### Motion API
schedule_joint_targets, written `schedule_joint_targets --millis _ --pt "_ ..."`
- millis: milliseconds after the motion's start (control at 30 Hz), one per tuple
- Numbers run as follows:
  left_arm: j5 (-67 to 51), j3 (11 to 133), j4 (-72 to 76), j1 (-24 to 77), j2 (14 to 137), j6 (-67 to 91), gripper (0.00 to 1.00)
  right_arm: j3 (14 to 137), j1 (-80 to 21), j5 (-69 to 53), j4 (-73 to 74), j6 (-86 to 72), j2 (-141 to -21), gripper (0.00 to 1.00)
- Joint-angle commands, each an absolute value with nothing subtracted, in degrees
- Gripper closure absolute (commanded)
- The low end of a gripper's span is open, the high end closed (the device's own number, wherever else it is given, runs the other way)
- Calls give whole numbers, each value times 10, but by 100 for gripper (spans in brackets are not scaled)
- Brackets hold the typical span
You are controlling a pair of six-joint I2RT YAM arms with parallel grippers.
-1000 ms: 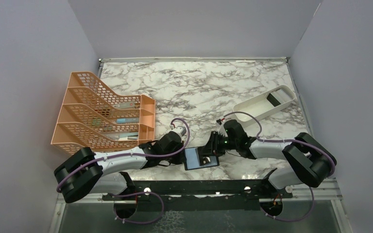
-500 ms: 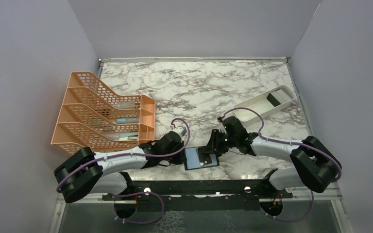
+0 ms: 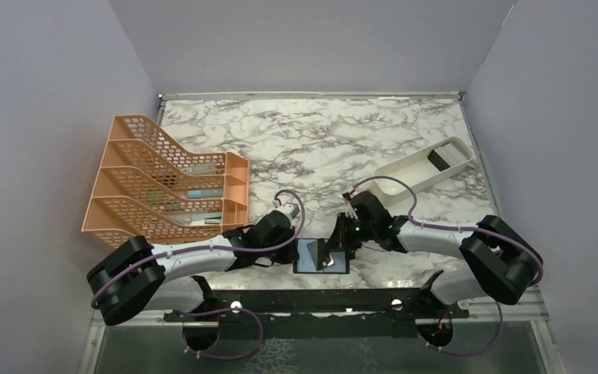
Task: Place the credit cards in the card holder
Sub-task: Insert the credit card into the card holder.
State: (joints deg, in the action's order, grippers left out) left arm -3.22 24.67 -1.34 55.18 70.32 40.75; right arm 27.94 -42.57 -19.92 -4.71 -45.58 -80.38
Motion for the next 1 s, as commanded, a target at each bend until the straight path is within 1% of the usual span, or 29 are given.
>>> schedule_joint_targets --millis 0,33,100,200,467,667,800,900,967 --pt "-42 257 8 552 712 409 100 260 -441 -161 -64 -483 -799 95" --pt "-43 257 9 552 714 409 100 256 -441 -154 -68 -489 -798 98" --pt "-45 256 11 552 717 409 100 248 -441 -146 -84 -503 -797 99" --pt "-46 253 11 552 717 409 100 232 -441 -144 -113 -523 -793 99" --pt "-46 239 12 552 702 427 100 183 -441 -90 -149 -556 -739 99" --pt "-59 226 41 554 705 446 100 163 -446 -99 -203 -576 -731 99" --pt "-65 218 64 559 707 459 100 158 -465 -86 -205 -588 -727 99" --pt "-66 213 76 561 708 464 100 156 -481 -63 -197 -605 -723 95" --pt "-66 210 82 561 711 466 100 156 -490 -60 -197 -614 -729 89"
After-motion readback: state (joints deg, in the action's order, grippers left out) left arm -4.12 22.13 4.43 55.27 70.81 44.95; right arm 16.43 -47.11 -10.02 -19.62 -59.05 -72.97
